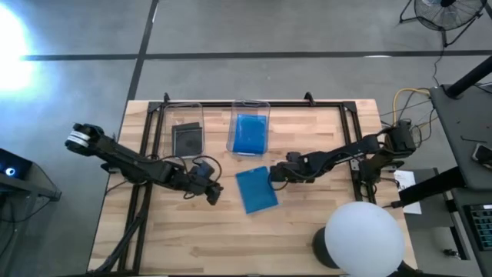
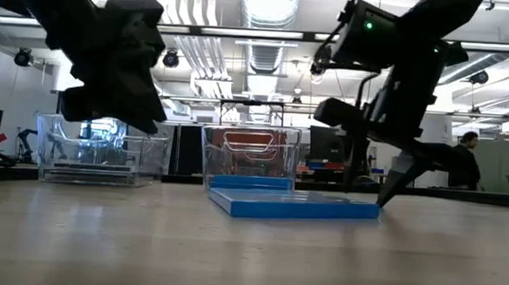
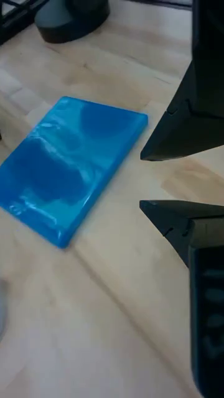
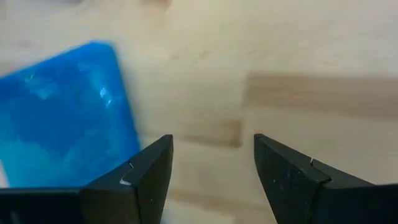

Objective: Pick & place jewel cases by type
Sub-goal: Put the blue CD case into the right transparent bin

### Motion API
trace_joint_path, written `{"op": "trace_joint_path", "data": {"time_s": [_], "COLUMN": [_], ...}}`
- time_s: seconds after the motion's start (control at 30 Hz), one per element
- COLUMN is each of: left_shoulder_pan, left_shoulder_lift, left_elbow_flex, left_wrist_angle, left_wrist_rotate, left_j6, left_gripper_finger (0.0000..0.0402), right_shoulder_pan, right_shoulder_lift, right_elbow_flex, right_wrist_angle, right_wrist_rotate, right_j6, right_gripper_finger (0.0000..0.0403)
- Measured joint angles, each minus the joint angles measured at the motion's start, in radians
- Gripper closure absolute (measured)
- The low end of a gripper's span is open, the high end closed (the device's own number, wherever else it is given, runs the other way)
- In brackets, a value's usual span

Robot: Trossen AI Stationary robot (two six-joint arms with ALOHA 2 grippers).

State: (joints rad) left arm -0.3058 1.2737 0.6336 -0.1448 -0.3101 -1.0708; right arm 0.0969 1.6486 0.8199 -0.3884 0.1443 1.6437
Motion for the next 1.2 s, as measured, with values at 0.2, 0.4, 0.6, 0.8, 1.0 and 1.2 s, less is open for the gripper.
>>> {"op": "trace_joint_path", "data": {"time_s": [0.2, 0.4, 0.6, 0.8, 1.0, 1.2], "left_shoulder_pan": [0.005, 0.005, 0.005, 0.005, 0.007, 0.02], "left_shoulder_lift": [0.095, 0.188, 0.275, 0.36, 0.41, 0.419], "left_elbow_flex": [0.0, 0.0, 0.0, 0.004, 0.015, 0.015], "left_wrist_angle": [0.077, 0.177, 0.265, 0.357, 0.392, 0.386], "left_wrist_rotate": [0.077, 0.136, 0.216, 0.267, 0.28, 0.293], "left_j6": [0.0, 0.03, 0.031, 0.026, 0.027, 0.052], "left_gripper_finger": [0.0307, 0.0307, 0.0307, 0.0307, 0.0307, 0.0307], "right_shoulder_pan": [0.044, 0.073, 0.074, 0.075, 0.077, 0.077], "right_shoulder_lift": [0.044, 0.126, 0.134, 0.149, 0.159, 0.169], "right_elbow_flex": [0.039, 0.043, 0.05, 0.036, 0.034, 0.032], "right_wrist_angle": [0.125, 0.23, 0.227, 0.311, 0.462, 0.53], "right_wrist_rotate": [-0.046, -0.033, -0.022, -0.04, -0.072, -0.085], "right_j6": [-0.033, -0.014, -0.064, -0.082, -0.151, -0.157], "right_gripper_finger": [0.0188, 0.0188, 0.0188, 0.0188, 0.0188, 0.0188]}}
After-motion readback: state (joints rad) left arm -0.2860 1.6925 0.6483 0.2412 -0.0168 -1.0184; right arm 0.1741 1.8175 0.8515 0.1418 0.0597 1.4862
